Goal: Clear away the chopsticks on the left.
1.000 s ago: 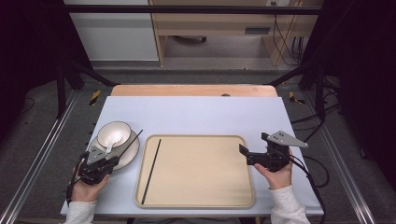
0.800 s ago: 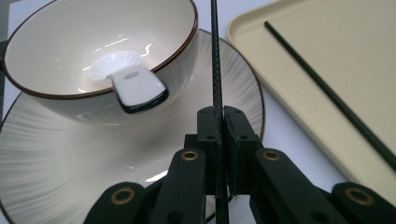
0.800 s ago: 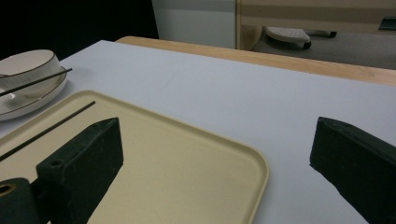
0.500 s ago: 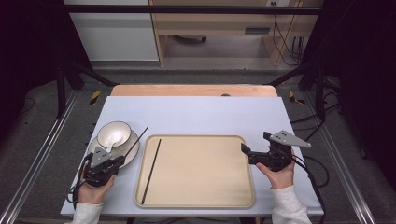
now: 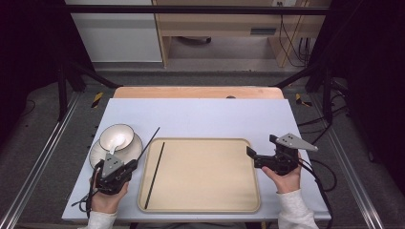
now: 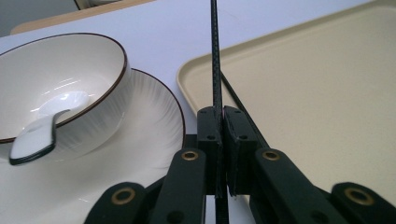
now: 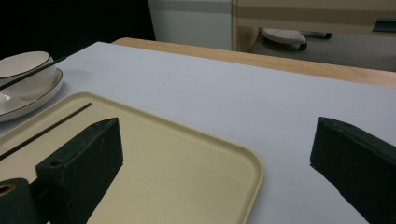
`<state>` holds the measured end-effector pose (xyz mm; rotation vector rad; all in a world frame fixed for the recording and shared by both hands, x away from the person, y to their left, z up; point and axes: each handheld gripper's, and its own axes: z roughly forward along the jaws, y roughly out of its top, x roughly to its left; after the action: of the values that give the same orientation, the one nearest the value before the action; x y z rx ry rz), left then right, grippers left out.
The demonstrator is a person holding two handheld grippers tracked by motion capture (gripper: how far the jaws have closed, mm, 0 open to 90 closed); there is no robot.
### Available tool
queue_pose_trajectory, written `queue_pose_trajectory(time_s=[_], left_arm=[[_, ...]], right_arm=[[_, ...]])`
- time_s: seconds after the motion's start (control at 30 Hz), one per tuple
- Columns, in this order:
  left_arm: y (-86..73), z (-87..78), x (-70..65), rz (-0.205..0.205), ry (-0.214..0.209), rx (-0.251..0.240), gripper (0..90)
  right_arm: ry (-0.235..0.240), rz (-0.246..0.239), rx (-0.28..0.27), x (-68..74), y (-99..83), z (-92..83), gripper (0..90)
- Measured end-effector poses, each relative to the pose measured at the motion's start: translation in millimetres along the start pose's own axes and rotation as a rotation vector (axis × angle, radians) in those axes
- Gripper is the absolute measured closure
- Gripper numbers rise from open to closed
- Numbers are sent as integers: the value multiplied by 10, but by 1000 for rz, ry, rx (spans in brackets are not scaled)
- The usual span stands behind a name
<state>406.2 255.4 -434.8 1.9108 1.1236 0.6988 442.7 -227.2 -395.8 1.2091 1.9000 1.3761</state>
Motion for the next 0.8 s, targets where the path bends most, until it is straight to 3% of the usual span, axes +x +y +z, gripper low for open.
queue_pose_trajectory(time_s=[0.33, 0.67, 0.8], left_arm=[[17, 20, -191, -19, 12, -14, 855], [73, 58, -461, -78, 34, -52, 855], [97, 75, -543, -71, 51, -45, 855]], right_arm=[[1, 2, -12, 3, 5, -15, 25], [3, 2, -14, 11, 4, -22, 24], [4, 1, -14, 8, 4, -25, 25]])
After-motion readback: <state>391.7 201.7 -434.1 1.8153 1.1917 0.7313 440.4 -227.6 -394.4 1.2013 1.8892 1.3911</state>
